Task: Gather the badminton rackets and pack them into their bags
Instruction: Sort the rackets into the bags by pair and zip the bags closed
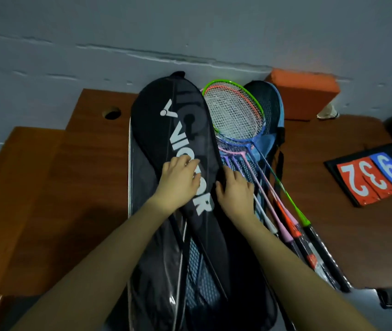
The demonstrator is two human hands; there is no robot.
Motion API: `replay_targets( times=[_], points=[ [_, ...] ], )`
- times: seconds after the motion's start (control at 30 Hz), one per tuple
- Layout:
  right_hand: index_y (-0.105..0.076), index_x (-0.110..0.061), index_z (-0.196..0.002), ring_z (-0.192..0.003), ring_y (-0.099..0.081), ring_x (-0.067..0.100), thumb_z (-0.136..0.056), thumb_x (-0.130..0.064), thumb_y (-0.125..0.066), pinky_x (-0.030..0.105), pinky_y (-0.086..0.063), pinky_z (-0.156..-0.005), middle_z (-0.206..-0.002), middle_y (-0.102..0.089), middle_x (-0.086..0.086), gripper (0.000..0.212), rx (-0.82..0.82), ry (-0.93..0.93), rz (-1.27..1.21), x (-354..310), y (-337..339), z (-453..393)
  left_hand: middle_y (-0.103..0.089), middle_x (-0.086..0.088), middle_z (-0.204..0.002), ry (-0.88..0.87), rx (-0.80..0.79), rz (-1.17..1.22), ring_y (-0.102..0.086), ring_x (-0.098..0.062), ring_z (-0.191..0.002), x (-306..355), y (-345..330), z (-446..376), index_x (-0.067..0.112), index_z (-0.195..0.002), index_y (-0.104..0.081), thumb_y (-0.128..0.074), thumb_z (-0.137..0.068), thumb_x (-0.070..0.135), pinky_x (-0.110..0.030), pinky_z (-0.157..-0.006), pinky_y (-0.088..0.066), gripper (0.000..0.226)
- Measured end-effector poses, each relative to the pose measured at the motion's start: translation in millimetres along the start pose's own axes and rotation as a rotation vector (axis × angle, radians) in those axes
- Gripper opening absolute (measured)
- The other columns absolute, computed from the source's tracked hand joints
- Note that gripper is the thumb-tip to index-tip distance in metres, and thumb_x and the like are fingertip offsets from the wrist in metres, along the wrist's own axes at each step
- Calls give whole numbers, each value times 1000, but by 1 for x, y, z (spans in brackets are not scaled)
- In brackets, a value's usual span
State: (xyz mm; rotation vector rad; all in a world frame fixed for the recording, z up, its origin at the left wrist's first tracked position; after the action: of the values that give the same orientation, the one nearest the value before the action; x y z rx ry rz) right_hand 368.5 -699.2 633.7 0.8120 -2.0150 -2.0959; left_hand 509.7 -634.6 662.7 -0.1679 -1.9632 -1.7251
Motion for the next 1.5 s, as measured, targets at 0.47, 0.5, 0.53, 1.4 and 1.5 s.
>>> replay_targets(
  times=[0.47,0.5,0.53,1.4,1.5],
  points=[
    [-57,-13,-124,-98,-55,31,-87,-15,-60,30,-16,-74,-112,-61,11,37,128,-118,-196,-18,-19,-62,-37,-5,-143,-7,-145,112,-31,-28,-130,-41,-17,-72,24,-140,-35,-43,-95,33,-38,-107,-25,47],
    [-60,-13,-121,-94,-57,31,-86,-12,-62,28,-14,-70,-109,-63,10,35,157,-105,-261,-19,-17,-60,-40,-5,-141,14,-123,186,-34,-27,-128,-40,-13,-73,23,-140,-36,-44,-94,33,-38,-108,-27,47],
    [-63,-13,-118,-90,-58,30,-84,-10,-63,28,-14,-69,-103,-65,8,34,181,-78,-307,-20,-14,-58,-43,-6,-138,36,-90,272,-37,-26,-127,-38,-8,-74,21,-139,-37,-46,-94,33,-40,-108,-29,48],
    [-62,-11,-116,-87,-58,15,-90,-31,-53,43,-49,-80,-98,-60,1,35,157,163,-650,-49,48,-22,-57,4,-87,349,285,905,-58,0,-79,-17,68,-12,13,-117,-58,-63,-82,-1,-9,-72,-48,38],
    [-59,-8,-120,-94,-58,20,-89,-24,-53,41,-49,-84,-105,-59,7,35,166,170,-651,-65,60,-48,-61,-2,-95,335,275,963,-60,-8,-83,-16,76,-2,13,-118,-57,-64,-82,-1,-16,-78,-51,39]
  ],
)
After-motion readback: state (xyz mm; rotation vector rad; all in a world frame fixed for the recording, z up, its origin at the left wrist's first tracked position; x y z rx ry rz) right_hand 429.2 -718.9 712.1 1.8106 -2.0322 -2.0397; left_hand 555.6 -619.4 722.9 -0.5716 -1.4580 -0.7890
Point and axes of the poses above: each hand's wrist, its own z-axis away from the middle knuckle, its own y-axis out of the back of the hand, x = y × z, the point moved 2 cm from there along -z, towards the middle knuckle
